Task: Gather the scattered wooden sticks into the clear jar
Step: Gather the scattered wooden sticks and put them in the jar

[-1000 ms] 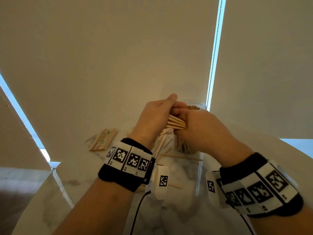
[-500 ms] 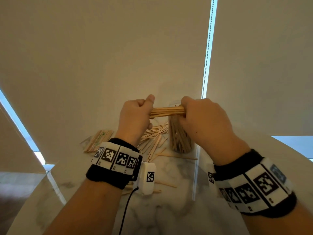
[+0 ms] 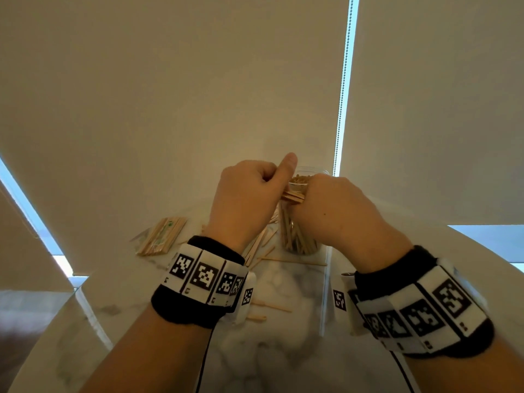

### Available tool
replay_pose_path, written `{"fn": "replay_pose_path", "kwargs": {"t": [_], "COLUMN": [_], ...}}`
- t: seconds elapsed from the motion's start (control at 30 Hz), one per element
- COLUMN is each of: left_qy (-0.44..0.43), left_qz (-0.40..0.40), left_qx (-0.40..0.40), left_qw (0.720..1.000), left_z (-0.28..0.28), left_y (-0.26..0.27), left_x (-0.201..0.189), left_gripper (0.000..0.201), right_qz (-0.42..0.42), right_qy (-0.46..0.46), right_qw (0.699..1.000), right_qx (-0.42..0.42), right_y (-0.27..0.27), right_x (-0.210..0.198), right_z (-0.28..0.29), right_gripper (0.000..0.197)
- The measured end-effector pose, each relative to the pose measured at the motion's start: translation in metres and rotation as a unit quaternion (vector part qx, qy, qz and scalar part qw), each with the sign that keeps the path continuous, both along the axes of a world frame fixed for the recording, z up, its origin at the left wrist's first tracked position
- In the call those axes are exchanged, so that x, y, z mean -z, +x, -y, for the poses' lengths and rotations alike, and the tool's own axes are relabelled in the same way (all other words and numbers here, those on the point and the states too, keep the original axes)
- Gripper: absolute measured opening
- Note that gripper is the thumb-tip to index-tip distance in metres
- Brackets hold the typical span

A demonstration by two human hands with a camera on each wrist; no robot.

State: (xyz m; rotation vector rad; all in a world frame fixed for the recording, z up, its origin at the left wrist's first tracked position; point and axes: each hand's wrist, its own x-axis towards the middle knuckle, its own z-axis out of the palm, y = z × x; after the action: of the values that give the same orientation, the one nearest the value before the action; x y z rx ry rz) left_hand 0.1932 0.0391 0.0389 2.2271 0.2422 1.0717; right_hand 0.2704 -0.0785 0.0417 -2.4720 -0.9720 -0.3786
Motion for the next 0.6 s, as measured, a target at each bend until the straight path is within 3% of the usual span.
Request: {"fn": "replay_pose_path", "kwargs": {"t": [0.13, 0.23, 0.33, 0.43, 0.6], "left_qy": [0.059, 0.037, -0.010, -0.082, -0.210], "left_qz": [-0.065, -0.073, -0.031, 0.000, 0.004], "left_qx": [-0.079, -0.130, -0.152, -0.127, -0.039], "left_qw": [0.993, 0.988, 0.988, 0.989, 0.977], "left_z": [-0.001, -0.010, -0.022, -0.028, -0.018], "left_y": [0.003, 0.006, 0.004, 0.003, 0.010], "left_x": [0.004, 0.004, 0.006, 0.010, 0.013], "left_gripper": [0.074, 0.074, 0.071, 0.063, 0.053], "right_qz": [-0.022, 0.007, 0.049, 0.059, 0.083], "right_qy": [-0.037, -0.041, 0.001, 0.061, 0.130], "right_qw": [0.997, 0.995, 0.995, 0.993, 0.988], "right_qx": [-0.065, -0.086, -0.083, -0.080, -0.009], "right_y": [0.004, 0.002, 0.000, -0.003, -0.002], "right_x": [-0.001, -0.005, -0.007, -0.004, -0.001], "right_z": [-0.001, -0.001, 0.003, -0.001, -0.003], "right_gripper": [0.037, 0.040, 0.060, 0.069, 0.062]}}
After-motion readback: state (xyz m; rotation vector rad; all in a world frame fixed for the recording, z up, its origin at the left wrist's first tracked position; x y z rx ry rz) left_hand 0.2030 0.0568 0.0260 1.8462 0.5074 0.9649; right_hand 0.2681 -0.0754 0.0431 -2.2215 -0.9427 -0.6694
